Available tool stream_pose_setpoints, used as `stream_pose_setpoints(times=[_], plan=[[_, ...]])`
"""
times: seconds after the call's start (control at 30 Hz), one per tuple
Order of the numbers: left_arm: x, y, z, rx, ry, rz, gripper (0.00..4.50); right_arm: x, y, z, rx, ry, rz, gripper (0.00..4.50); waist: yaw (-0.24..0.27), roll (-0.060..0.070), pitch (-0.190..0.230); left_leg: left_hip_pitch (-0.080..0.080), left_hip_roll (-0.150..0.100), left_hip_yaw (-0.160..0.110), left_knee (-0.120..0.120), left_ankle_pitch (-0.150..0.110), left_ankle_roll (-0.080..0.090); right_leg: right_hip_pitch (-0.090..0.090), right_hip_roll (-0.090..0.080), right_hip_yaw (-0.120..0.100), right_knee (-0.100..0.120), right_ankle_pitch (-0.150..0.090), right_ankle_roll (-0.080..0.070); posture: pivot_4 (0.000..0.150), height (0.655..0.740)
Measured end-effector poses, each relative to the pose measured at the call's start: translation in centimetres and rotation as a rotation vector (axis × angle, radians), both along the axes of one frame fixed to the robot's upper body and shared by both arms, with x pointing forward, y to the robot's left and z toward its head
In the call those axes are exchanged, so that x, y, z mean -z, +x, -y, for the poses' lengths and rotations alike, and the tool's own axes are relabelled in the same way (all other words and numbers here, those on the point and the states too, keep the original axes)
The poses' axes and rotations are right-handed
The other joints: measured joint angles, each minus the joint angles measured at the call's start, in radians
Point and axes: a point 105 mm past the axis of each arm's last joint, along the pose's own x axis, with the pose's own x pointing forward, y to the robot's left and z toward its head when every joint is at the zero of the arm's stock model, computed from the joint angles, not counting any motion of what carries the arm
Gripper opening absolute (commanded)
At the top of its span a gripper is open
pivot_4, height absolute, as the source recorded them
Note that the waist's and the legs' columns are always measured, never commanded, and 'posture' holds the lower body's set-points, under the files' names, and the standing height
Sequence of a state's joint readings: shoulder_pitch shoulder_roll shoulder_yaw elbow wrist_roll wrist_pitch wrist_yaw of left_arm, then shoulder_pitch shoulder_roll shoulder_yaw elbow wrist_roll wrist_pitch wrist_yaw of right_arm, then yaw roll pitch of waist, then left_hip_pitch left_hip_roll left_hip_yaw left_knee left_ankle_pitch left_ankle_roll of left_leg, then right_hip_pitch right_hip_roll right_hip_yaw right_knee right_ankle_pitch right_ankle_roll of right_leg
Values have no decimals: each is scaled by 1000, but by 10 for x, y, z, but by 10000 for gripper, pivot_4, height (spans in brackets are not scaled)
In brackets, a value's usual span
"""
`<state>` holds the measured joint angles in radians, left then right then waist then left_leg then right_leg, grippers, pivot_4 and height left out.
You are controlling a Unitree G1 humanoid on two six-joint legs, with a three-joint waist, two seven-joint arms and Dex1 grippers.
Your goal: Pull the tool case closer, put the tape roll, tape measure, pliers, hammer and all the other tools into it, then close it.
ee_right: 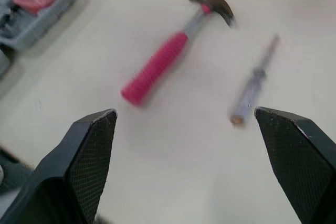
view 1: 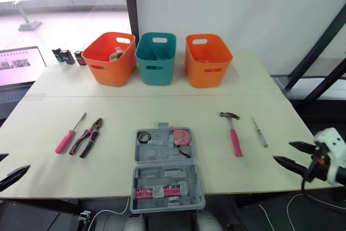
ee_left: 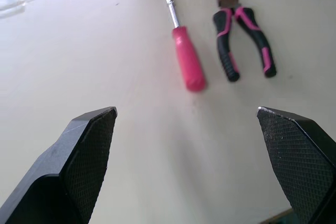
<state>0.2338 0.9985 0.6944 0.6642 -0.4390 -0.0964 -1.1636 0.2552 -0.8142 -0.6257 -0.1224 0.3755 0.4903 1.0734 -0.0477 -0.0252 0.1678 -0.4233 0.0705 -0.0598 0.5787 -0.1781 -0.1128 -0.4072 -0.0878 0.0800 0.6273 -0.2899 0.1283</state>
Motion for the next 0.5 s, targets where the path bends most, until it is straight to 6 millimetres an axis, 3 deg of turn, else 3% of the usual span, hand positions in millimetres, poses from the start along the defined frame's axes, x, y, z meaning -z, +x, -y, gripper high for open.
stream_pose_setpoints(times=[0.13, 0.5], plan=[[4, -8, -12, -38, 7, -10, 45000, 13, -12, 14, 43, 4, -24, 44628, 0, 0, 0, 0, 0, 2, 0, 0, 0, 0, -2, 0, -4, 3, -6, 1500, 7400], [1, 7, -4, 12, 8, 26, 45000, 12, -10, 7, 15, -5, 7, 44628, 4, 0, 0, -2, 0, 3, -3, 2, 3, 0, -1, -1, 2, 3, -3, 1500, 7400]])
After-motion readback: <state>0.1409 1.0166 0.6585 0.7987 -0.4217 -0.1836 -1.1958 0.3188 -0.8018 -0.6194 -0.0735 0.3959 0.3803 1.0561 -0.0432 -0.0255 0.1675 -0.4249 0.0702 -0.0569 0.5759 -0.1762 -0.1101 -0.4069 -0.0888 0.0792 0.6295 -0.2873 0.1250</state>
